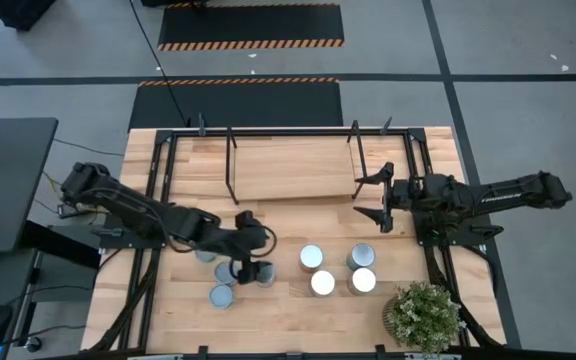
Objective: Pick and place cans onto a shelf
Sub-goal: Put the canned corn on the shelf
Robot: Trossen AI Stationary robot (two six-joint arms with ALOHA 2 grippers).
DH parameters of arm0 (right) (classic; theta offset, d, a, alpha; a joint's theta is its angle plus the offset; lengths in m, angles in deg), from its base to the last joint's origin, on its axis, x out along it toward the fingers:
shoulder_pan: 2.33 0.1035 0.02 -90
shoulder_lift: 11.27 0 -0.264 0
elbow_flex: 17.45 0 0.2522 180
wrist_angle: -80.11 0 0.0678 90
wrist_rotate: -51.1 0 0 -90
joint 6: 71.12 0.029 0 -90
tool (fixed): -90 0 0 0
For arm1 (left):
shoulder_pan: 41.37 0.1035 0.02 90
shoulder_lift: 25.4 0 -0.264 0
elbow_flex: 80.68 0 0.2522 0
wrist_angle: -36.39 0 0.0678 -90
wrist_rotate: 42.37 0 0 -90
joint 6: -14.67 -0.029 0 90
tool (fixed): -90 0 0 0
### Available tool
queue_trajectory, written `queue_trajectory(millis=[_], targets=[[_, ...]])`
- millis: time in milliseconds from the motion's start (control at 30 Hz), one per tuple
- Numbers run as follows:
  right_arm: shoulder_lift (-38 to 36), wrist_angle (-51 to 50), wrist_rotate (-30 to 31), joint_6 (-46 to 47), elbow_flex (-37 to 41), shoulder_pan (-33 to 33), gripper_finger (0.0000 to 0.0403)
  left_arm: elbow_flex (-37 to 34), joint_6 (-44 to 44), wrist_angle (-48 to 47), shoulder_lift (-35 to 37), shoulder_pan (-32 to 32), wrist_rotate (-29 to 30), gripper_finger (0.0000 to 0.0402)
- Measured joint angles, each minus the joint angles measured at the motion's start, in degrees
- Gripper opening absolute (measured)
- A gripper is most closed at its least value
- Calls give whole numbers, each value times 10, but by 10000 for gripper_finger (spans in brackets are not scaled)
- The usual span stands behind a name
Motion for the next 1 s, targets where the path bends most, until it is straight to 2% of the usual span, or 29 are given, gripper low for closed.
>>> queue_trajectory(millis=[333, 433, 633, 833, 1000], targets=[[34, -3, 26, -21, 0, 55, 373, 155, 91, -256, -76, -21, -7, 354], [45, 1, 26, -35, 0, 67, 373, 185, 121, -305, -85, -34, -16, 354], [49, 14, 52, -74, 0, 73, 373, 180, 178, -314, -87, -53, -88, 355], [49, 38, 53, -99, 0, 73, 373, 154, 220, -306, -87, -51, -92, 355], [49, 39, 52, -114, 0, 73, 373, 126, 233, -261, -88, -48, -93, 355]])
